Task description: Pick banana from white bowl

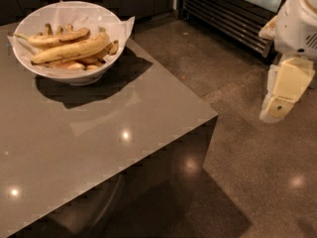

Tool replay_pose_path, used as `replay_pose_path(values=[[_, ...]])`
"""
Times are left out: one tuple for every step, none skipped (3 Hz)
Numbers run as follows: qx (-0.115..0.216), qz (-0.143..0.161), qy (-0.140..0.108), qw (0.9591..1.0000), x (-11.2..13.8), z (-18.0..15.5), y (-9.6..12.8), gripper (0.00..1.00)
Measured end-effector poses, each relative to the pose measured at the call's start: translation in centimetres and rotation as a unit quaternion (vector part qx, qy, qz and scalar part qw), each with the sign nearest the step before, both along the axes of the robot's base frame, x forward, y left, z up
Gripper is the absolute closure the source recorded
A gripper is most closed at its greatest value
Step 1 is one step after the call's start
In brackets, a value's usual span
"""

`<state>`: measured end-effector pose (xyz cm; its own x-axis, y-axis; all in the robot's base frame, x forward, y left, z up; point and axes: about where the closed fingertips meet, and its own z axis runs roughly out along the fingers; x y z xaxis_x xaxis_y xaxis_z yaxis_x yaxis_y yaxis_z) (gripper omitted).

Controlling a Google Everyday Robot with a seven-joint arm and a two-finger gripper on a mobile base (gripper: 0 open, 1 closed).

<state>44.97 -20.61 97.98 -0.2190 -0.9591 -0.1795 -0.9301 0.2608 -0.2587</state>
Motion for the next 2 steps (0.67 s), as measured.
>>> replay_pose_path(values=[[-0.013, 0.024, 0.006, 0.9996, 1.9, 0.0, 2.1, 0.00], [-0.037, 0.056, 0.006, 0.9977, 4.1, 0.3, 4.4, 0.00]])
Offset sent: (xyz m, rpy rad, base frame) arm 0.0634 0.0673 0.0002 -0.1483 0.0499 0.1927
